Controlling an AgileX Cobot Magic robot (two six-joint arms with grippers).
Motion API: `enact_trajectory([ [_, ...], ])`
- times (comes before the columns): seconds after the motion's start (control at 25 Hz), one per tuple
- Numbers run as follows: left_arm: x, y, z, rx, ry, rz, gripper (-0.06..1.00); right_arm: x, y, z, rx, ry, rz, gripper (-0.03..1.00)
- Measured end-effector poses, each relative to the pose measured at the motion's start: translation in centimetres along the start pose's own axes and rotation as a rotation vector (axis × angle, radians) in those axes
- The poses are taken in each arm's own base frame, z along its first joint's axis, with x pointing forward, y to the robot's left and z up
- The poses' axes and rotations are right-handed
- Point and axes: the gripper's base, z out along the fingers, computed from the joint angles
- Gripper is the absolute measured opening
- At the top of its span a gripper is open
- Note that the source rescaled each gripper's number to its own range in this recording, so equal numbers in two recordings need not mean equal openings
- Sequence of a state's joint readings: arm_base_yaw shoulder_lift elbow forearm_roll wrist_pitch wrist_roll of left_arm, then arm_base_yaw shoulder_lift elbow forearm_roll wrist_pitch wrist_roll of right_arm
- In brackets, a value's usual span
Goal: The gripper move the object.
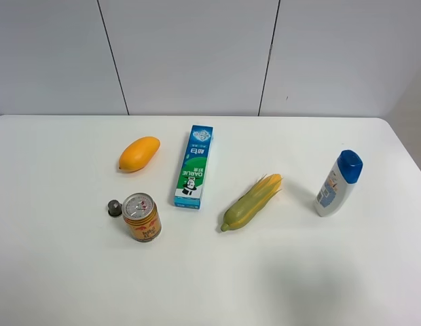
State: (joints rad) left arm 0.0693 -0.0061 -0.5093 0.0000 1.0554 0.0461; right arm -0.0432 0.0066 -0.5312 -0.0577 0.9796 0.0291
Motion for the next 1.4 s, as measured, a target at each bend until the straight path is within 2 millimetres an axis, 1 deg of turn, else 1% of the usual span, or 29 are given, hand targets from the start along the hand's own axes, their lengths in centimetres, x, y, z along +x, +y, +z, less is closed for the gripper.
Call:
enact_trajectory([
  [0.16,0.0,0.0,0.0,0.000,0.000,0.000,1.00,0.7,0.0,-0.1,0.001,0.061,0.002,1.00],
  [0.36,0.0,0.0,0.0,0.000,0.000,0.000,1.00,1.5,0.0,0.5,0.002,0.105,0.001,1.00],
  [1.4,0.0,0.0,0.0,0.000,0.000,0.000,1.00,1.5,0.0,0.5,0.000,0.108,0.002,1.00],
])
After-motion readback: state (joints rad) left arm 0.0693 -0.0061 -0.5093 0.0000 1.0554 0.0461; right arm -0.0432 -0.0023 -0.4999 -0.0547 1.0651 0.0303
